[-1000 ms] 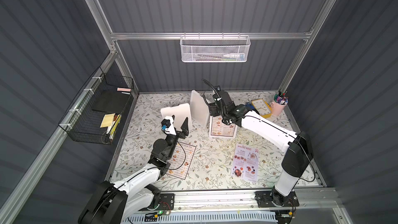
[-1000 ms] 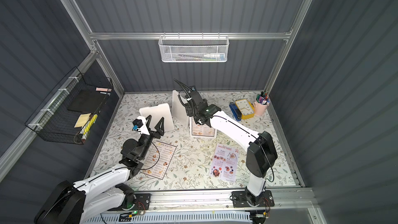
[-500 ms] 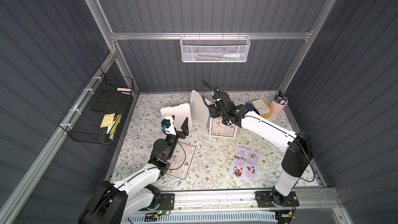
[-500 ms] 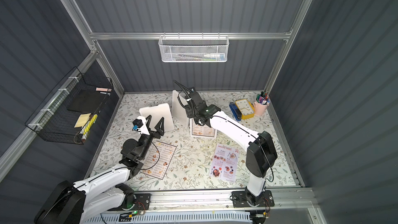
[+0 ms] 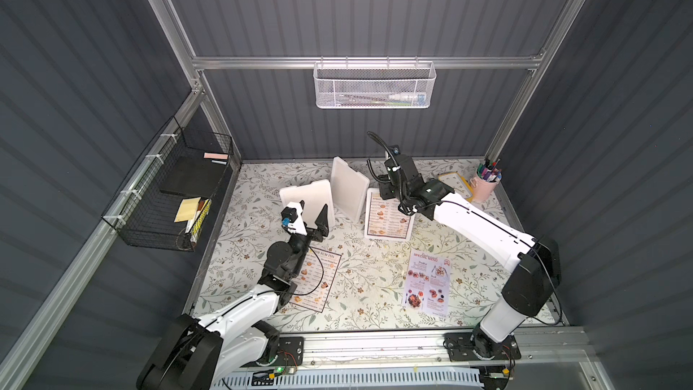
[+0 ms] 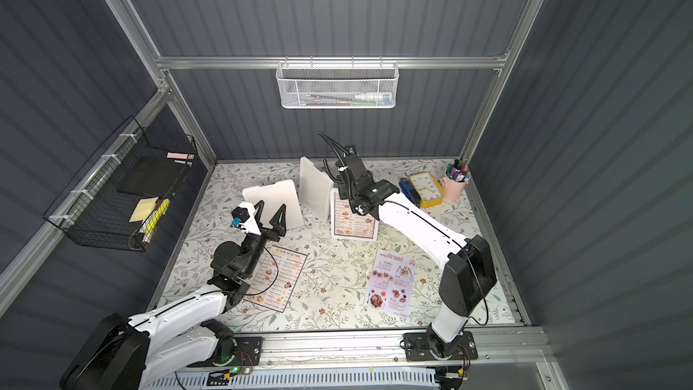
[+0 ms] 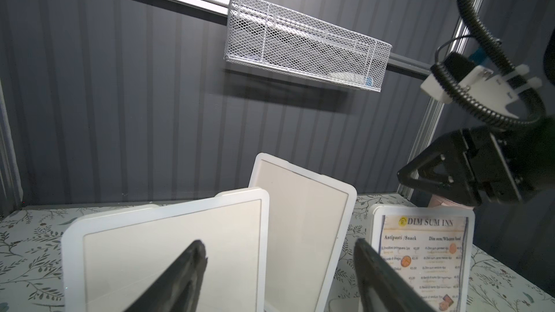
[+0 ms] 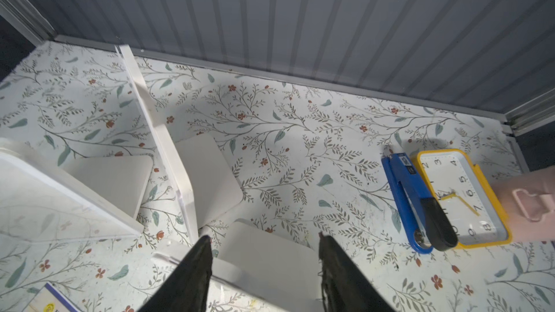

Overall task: Insert the menus into the narrow rack
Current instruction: Insert the menu into the narrow rack.

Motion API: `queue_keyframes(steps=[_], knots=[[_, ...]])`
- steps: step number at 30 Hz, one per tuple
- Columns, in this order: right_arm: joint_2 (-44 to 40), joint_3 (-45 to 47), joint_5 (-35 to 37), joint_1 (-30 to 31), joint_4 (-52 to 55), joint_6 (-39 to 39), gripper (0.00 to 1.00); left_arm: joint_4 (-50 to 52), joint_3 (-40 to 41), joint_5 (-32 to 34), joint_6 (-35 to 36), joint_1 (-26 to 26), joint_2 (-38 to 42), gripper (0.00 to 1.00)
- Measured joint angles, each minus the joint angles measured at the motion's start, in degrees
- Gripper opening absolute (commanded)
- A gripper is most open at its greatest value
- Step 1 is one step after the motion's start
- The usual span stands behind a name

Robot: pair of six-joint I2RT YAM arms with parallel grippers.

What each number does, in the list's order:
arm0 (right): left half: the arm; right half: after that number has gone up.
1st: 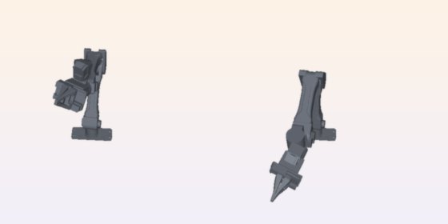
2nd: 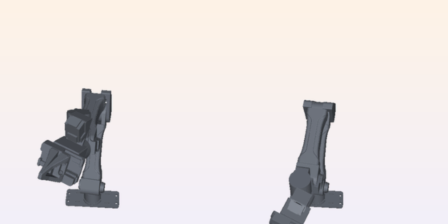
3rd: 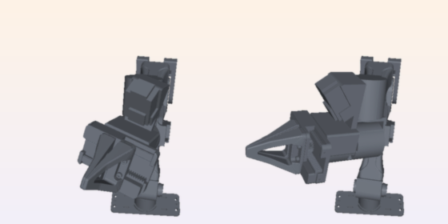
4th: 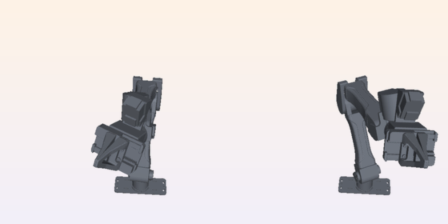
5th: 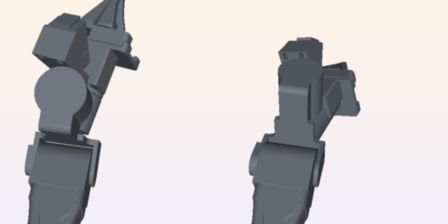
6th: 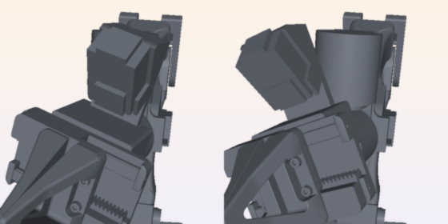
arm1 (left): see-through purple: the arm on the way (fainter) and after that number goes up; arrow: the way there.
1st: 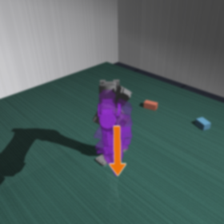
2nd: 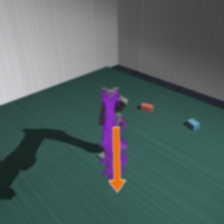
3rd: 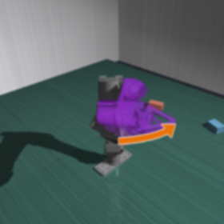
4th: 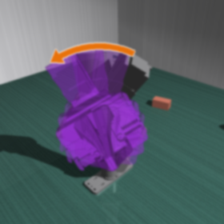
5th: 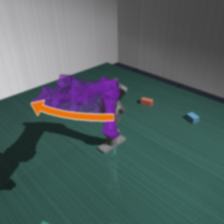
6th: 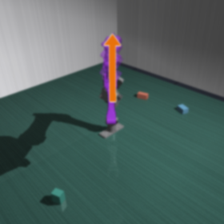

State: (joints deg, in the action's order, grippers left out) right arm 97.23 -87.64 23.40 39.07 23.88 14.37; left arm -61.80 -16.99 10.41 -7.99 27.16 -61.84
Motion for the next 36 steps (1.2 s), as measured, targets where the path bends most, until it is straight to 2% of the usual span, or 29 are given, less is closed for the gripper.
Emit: queue_keyframes(steps=[5, 11, 14, 17, 20, 23, 30, 32, 36], knots=[[1.7, 0.5, -0.8, 0.3, -0.8, 0.2, 0.61, -0.9, -0.1, -2.2, 0.2, 0.0, -1.5, 0.80], [0.1, 0.9, -0.5, 0.0, 0.2, 0.8, 0.77, -4.4, -2.8, -12.2, 2.6, 0.0, -8.1, 0.81], [-6.0, 4.2, -0.4, -0.1, 0.5, 1.2, 0.86, -5.0, -5.2, -16.5, 4.0, 1.3, -12.3, 0.81], [-16.7, 11.6, -0.6, -0.1, -1.7, 2.2, 0.94, -5.0, -6.9, -17.8, 5.3, 5.1, -15.0, 0.82], [-29.3, 23.6, -1.2, -0.4, -8.0, 3.5, 0.99, -4.9, -9.5, -19.1, 6.3, 8.2, -18.5, 0.80], [-37.3, 35.9, -1.4, -0.9, -13.6, 4.9, 0.99, -4.8, -11.6, -20.0, 6.7, 9.0, -22.7, 0.80], [-39.5, 56.0, -5.2, -2.4, -22.8, 7.7, 0.99, -2.7, -14.1, -19.8, 6.7, 9.0, -30.0, 0.79], [-38.4, 57.8, -6.6, -2.7, -25.1, 8.3, 0.99, -2.3, -14.6, -19.7, 6.7, 9.0, -31.2, 0.79], [-33.1, 58.0, -8.5, -3.0, -31.5, 9.0, 0.99, -1.2, -16.5, -19.3, 6.7, 9.0, -33.8, 0.73]])
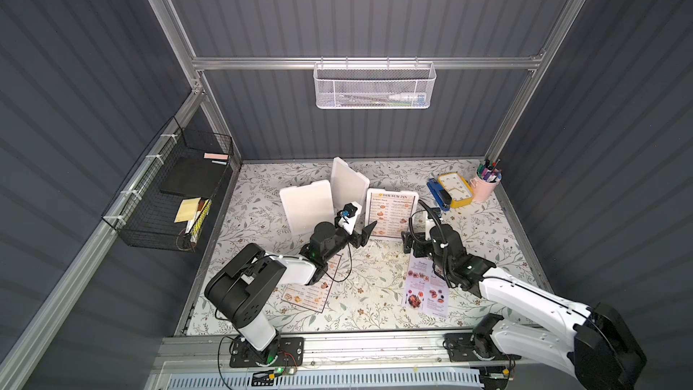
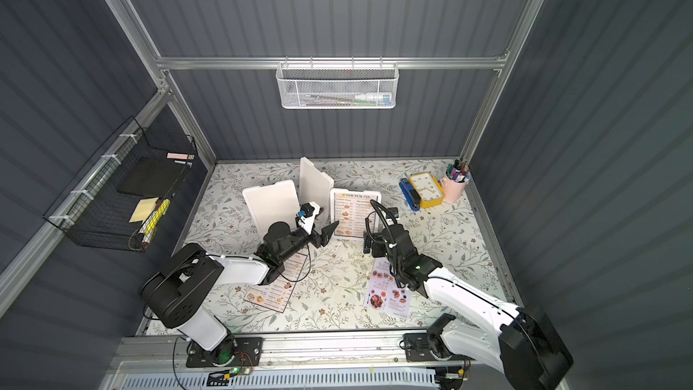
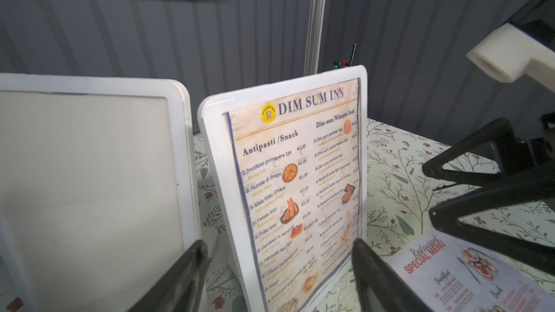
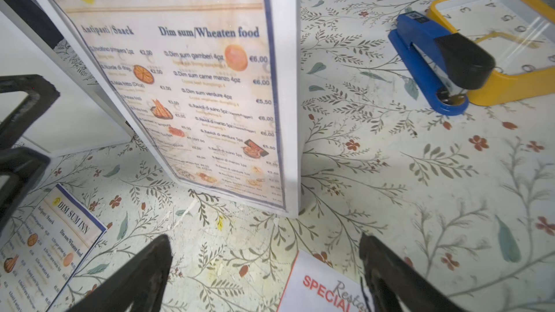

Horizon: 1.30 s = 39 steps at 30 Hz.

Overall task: Insert the menus into the narrow rack
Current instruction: Insert the menu into the narrow rack, then move the narrow rack to the center of the board.

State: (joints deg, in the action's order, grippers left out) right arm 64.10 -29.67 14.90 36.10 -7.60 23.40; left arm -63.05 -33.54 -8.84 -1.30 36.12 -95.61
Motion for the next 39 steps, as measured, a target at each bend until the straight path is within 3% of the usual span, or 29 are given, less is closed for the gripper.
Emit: queue_keyframes(steps=[9, 18, 30, 39], knots=[[11.4, 0.0, -1.6, -1.3, -8.9, 1.0, 0.99, 2.8, -6.4, 1.2, -0.2, 0.0, -8.9, 0.66], [16.3, -1.9, -1.7, -4.6, -11.5, 2.1, 0.99, 5.6, -13.7, 2.6, -0.6, 0.0, -15.1, 0.53], [25.4, -6.9, -4.2, -10.8, -13.0, 3.0, 0.94, 10.6, -26.5, 1.9, -0.6, 0.0, -24.5, 0.51], [34.0, -16.3, -5.9, -14.0, -12.4, 3.4, 0.90, 16.5, -35.3, 1.5, -0.6, 0.0, -29.9, 0.54]])
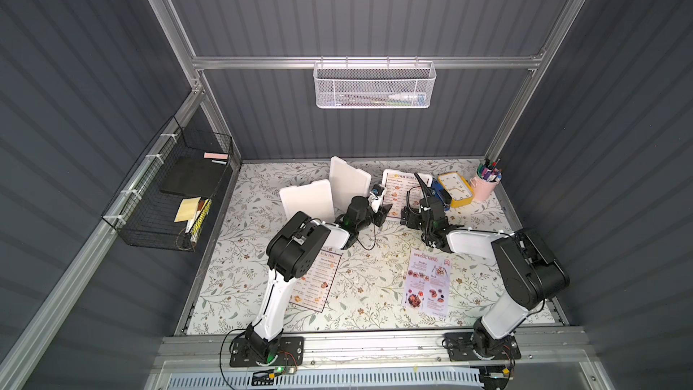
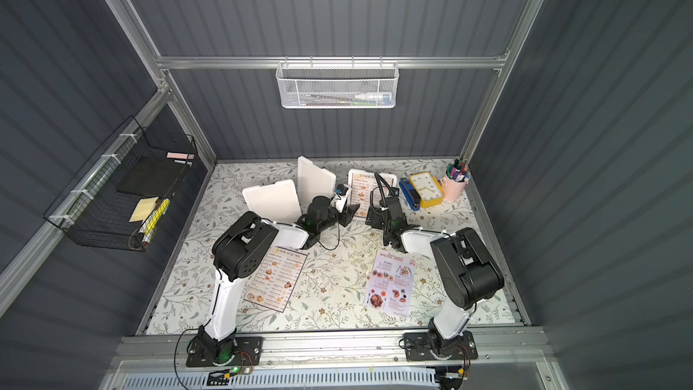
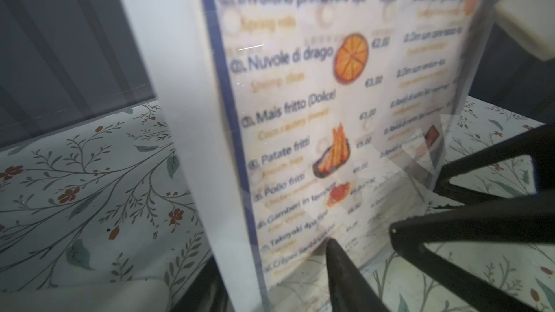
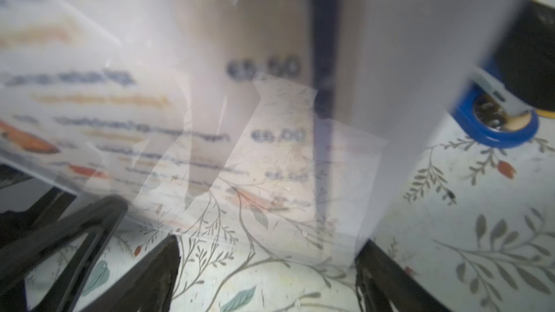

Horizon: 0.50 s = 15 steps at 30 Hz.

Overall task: Insert the menus into the narrow rack
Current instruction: Move the narrow rack to the center of the board.

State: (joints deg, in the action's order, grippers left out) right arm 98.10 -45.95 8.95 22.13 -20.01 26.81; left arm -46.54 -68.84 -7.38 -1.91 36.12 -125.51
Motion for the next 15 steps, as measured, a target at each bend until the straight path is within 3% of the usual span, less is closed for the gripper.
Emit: queue_keyframes(steps=[10, 15], knots=[[2.1, -5.0, -1.5, -0.8, 4.4, 0.2, 0.89, 3.3, -1.3, 0.1, 0.6, 0.0, 0.3, 0.79], [-2.7, -4.3, -3.3, -0.8, 6.4, 0.3, 0.89, 4.9, 2.3, 0.5, 0.7, 0.0, 6.9, 0.84]])
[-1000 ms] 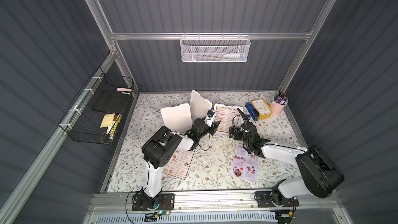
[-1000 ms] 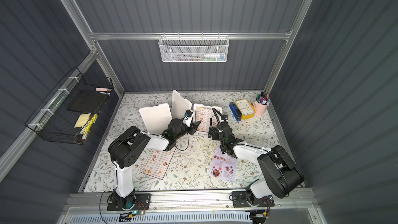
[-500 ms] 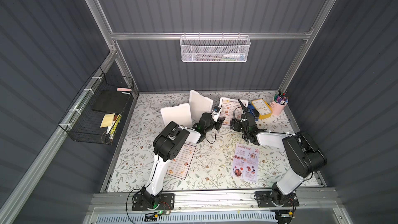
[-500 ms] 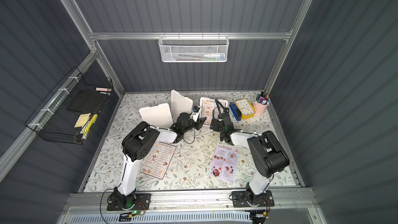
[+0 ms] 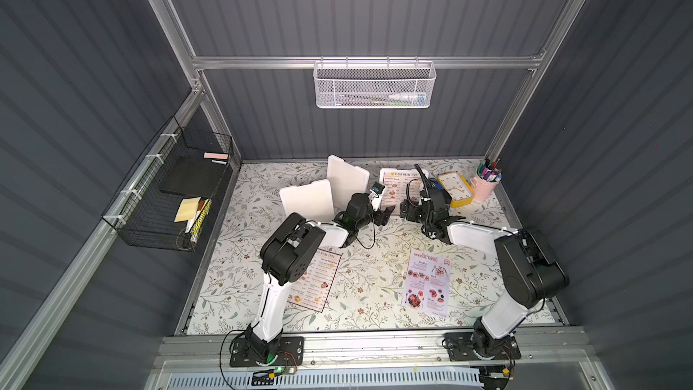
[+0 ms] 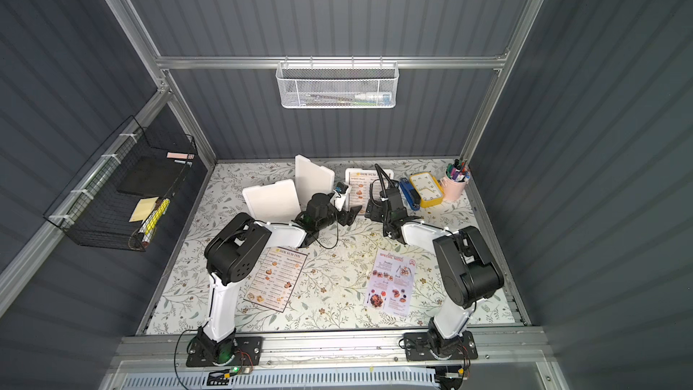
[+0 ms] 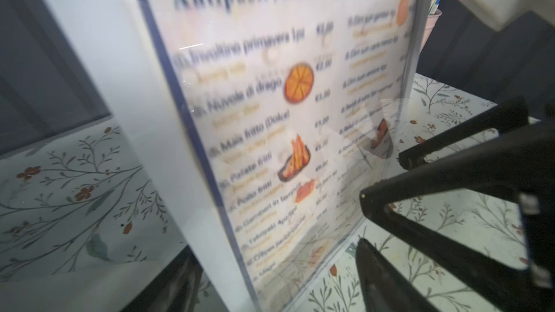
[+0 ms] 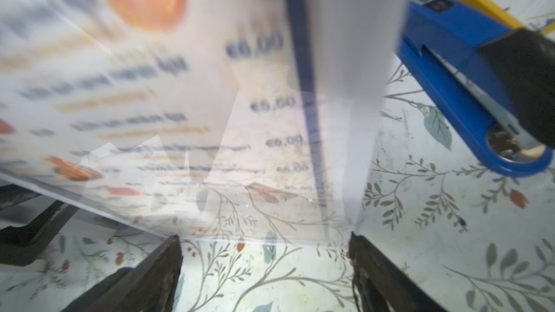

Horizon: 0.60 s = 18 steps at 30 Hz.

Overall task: Insert the menus into the narrow rack
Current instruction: Move the narrow rack to the center of the board.

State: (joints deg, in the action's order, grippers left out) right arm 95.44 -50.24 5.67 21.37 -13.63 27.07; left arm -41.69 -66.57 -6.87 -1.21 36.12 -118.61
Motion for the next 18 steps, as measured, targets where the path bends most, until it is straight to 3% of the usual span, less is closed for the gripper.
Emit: queue_keyframes(steps=[10, 18], knots=[[-11.8, 6.2, -2.6, 1.2, 0.8, 1.0, 0.89, -2.5, 14.0, 0.1, 0.0, 0.0, 24.3, 0.96], [-16.5, 6.4, -1.7, 11.0, 1.4, -1.3, 0.91, -3.1, 31.1, 6.0, -2.4, 0.0, 51.5, 0.99]])
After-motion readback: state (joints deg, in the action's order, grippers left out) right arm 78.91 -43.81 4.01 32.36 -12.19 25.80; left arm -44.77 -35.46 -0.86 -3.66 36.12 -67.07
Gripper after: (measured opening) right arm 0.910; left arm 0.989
